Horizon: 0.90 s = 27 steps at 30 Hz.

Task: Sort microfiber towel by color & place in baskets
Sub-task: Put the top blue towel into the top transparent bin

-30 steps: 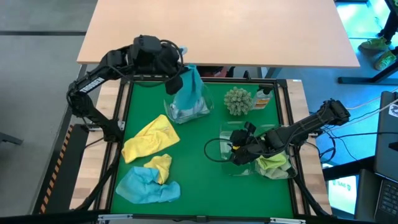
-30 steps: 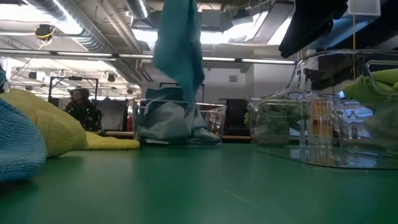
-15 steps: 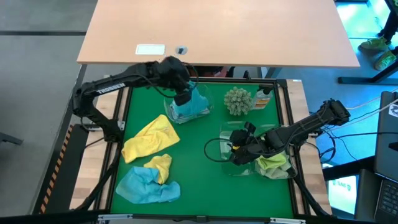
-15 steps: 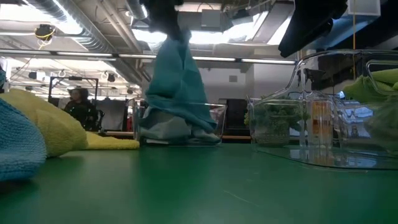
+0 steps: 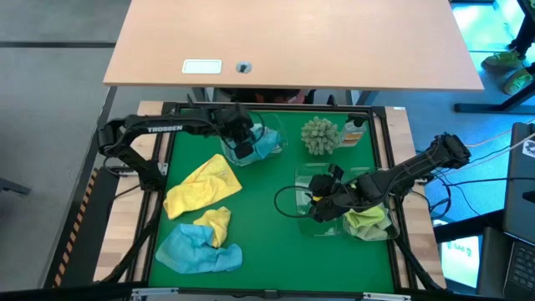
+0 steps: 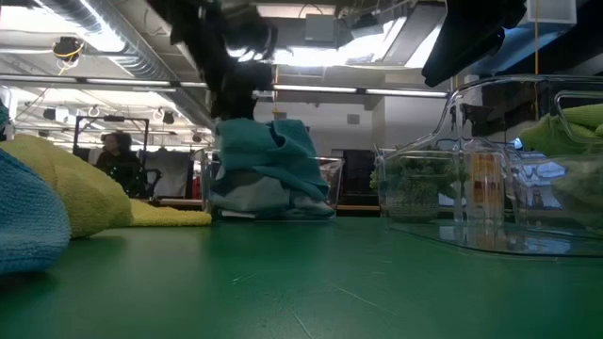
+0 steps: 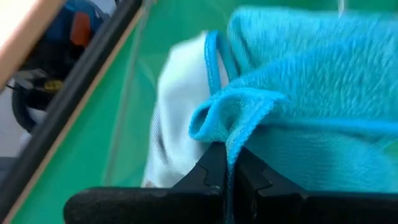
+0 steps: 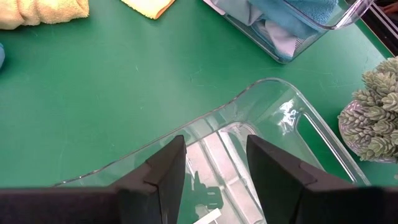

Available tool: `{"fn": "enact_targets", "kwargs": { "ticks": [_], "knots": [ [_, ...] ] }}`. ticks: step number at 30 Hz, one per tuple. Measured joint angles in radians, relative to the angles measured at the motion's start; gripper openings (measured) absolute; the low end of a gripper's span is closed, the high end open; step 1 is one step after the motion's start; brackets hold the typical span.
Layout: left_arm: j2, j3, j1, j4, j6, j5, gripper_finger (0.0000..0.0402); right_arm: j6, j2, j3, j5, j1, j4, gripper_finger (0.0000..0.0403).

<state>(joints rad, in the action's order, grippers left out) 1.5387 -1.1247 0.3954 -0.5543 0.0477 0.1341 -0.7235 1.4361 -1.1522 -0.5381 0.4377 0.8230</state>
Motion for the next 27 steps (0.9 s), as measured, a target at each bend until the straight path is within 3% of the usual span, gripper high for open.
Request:
{"fn": "enact_targets", "kwargs": {
  "ticks": [11, 22, 27],
  "knots": [
    [0.0, 0.199, 0.0, 0.11, 0.002, 0.008, 0.0, 0.0, 0.0, 0.0, 0.0, 0.0, -0.006, 0.017],
    [0.0, 0.209, 0.0, 0.165, 0.002, 0.021, 0.0001, 0.0, 0.0, 0.0, 0.0, 0.0, -0.007, 0.017],
    [0.0, 0.176, 0.0, 0.16, 0.025, 0.022, 0.0038, 0.0, 0.0, 0.0, 0.001, 0.0, -0.007, 0.017]
  ]
}}
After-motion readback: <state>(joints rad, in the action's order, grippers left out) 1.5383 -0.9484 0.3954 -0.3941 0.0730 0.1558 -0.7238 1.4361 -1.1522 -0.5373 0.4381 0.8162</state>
